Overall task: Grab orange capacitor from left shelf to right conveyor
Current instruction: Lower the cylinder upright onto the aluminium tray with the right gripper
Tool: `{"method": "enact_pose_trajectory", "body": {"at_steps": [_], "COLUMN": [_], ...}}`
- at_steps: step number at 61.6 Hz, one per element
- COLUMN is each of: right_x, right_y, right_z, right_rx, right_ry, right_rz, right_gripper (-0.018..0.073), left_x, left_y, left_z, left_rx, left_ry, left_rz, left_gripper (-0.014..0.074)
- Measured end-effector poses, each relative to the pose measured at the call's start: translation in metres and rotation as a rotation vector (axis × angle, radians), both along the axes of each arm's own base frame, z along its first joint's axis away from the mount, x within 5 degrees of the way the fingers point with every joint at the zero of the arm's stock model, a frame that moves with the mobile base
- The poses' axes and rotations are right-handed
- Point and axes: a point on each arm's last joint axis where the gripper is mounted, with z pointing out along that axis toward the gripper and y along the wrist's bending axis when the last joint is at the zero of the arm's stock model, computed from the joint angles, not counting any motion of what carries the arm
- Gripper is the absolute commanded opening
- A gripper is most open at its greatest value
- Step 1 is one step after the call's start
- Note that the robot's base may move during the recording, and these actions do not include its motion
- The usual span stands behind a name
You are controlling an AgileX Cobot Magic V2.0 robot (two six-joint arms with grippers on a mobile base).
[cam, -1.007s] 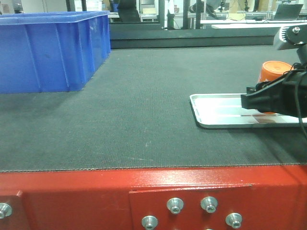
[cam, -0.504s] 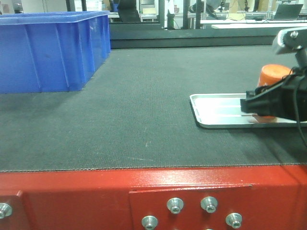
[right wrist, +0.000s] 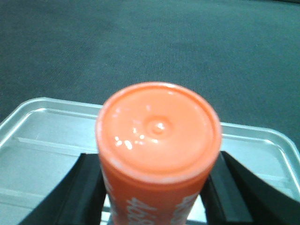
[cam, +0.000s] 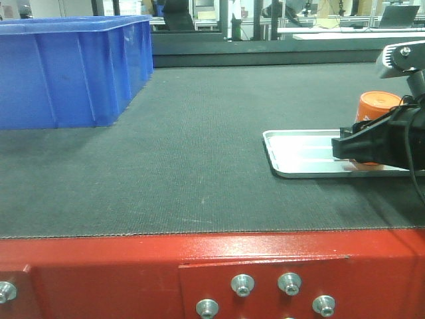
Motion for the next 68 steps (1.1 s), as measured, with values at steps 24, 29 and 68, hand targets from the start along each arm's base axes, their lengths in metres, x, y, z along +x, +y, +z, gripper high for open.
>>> {"method": "enact_pose_trajectory", "body": {"at_steps": [24, 29, 68], "right_x": [0.0, 0.0, 0.0], "right_y": [0.0, 0.0, 0.0], "right_z": [0.0, 0.0, -0.0003], "right_rx": [0.0, 0.001, 0.005], "right_ry": [0.0, 0.0, 0.0], "right_rz": [0.0, 0.0, -0.001], "right_gripper": [0.0241, 0.0293, 0.0386], "left_x": [0.0, 0.0, 0.0], "left_y": [0.0, 0.0, 0.0], "left_z": [0.0, 0.0, 0.0], "left_rx": [-0.002, -0.002, -0.002], "left_ry": [0.0, 0.0, 0.0], "left_rz": [0.0, 0.0, 0.0], "left_gripper": [-0.0105, -0.0105, -0.0105]}}
